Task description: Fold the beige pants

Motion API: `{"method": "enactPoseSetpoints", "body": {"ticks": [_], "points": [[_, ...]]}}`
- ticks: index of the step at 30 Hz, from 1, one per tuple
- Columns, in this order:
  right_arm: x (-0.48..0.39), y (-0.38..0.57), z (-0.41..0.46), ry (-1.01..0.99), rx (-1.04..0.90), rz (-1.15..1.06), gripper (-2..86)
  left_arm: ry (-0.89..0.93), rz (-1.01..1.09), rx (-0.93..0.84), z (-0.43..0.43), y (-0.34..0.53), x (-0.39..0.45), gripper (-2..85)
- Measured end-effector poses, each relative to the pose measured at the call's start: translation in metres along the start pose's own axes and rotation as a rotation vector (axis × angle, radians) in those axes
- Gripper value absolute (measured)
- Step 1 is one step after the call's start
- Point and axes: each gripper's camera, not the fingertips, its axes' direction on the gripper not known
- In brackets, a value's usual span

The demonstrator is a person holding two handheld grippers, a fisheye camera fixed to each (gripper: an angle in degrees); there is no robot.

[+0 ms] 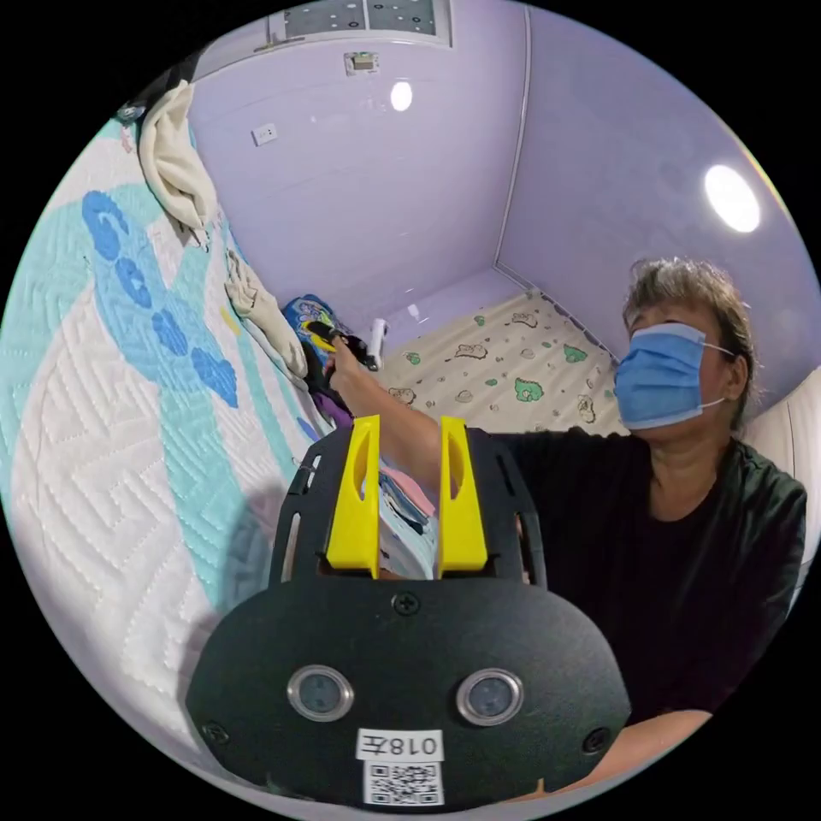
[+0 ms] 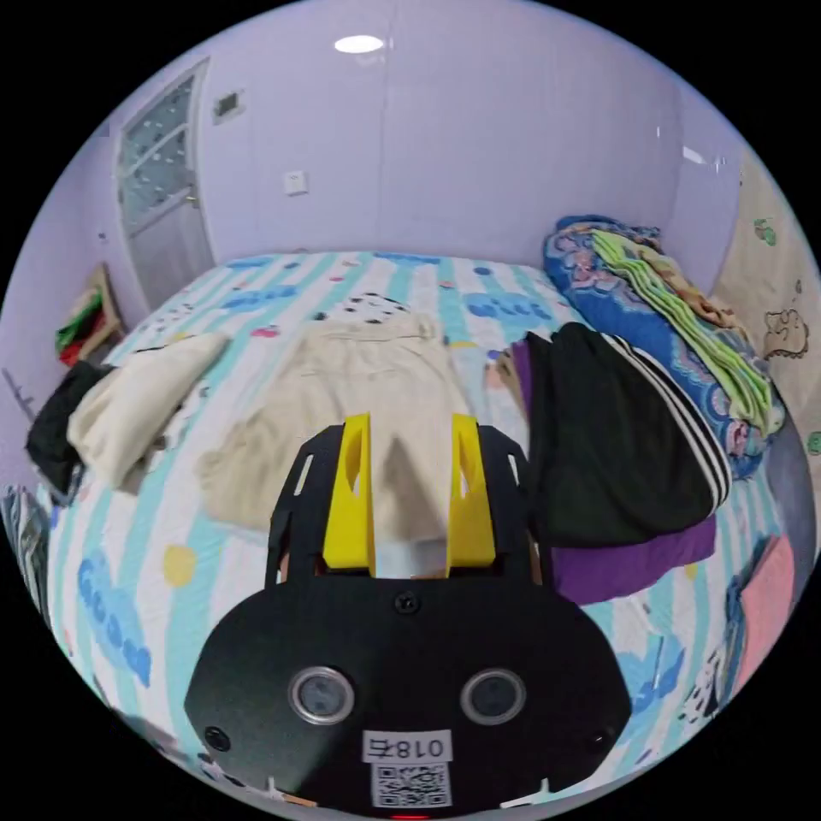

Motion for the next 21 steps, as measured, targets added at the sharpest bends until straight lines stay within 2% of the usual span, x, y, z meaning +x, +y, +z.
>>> {"method": "enactPoseSetpoints", "body": {"ticks": [2,3,5,9,12,14,18,21], "points": [[0.016,-0.006,0.033,0.089,-0.11,0.002,13.2,0.009,0.025,-0.012,0.005,-0.006,0.011,9.0],[0.018,-0.005,0.04,0.071,-0.136,-0.004,12.2,0.017,0.035,-0.027,0.01,-0.01,0.018,8.8],[0.028,0.002,0.046,-0.051,-0.14,0.017,7.1,0.02,0.039,-0.044,0.017,-0.016,0.027,8.7],[0.019,0.008,0.022,-0.03,-0.104,-0.095,3.5,0.029,0.039,-0.026,0.023,-0.028,0.053,8.5],[0.016,0.019,-0.02,-0.122,-0.012,-0.143,2.0,0.026,0.052,-0.003,0.027,-0.039,0.077,8.4],[0.005,0.039,-0.066,-0.22,0.068,-0.259,1.3,0.01,0.082,0.018,0.026,-0.048,0.097,8.4],[-0.015,0.103,-0.128,-0.305,0.067,-0.473,1.0,-0.061,0.166,0.127,0.01,-0.073,0.156,8.4],[-0.034,0.181,-0.189,-0.511,0.075,-0.69,1.5,-0.109,0.227,0.2,-0.003,-0.087,0.204,8.5]]}}
